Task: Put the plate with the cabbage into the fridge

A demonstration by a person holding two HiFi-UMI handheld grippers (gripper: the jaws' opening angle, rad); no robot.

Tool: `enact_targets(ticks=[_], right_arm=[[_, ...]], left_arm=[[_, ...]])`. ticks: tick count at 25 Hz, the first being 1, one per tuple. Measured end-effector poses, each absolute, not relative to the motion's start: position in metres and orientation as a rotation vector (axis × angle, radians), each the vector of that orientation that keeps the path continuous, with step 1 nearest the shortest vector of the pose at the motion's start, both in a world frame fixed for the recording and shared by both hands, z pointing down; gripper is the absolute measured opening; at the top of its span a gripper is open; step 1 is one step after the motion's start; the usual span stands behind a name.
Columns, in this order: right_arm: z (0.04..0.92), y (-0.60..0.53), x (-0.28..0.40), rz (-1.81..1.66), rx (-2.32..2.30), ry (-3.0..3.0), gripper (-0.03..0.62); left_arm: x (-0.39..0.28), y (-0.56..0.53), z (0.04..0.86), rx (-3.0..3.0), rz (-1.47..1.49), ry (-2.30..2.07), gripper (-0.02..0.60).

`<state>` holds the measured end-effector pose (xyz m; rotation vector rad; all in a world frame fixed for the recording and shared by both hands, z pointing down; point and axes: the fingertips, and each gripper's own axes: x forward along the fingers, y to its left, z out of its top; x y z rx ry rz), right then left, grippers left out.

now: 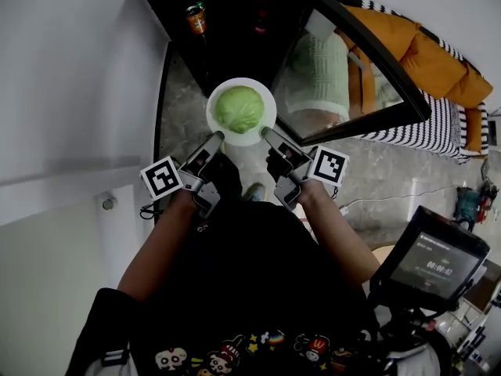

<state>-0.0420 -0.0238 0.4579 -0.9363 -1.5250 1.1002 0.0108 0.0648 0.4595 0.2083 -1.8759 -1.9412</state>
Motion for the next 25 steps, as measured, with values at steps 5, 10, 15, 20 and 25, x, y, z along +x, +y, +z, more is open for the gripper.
enact_targets(ticks=[5,10,15,20,25], right_arm=[[0.459,-0.020,-0.046,1.112,-0.907,-1.539,0.017],[0.460,-0.027,-0.041,1.127,-0.885,-1.536,0.017],[0.466,-0.018,-0.050,1.123,-0.888,-1.532,0.017],[0.472,-0.009,-0.058,1.124,-0.882,-1.531,0.017],[0.459,-0.024,-0.041,1.151,-0.931,-1.509,0.017]], left_arm=[[0.002,0.071,0.459,0.256,-1.913,-1.882,0.011],[0.006,0.064,0.458,0.247,-1.922,-1.854,0.011],[-0.001,0.075,0.467,0.241,-1.862,-1.875,0.011],[-0.009,0.082,0.471,0.216,-1.896,-1.839,0.011],[0.009,0.067,0.454,0.207,-1.853,-1.911,0.011]])
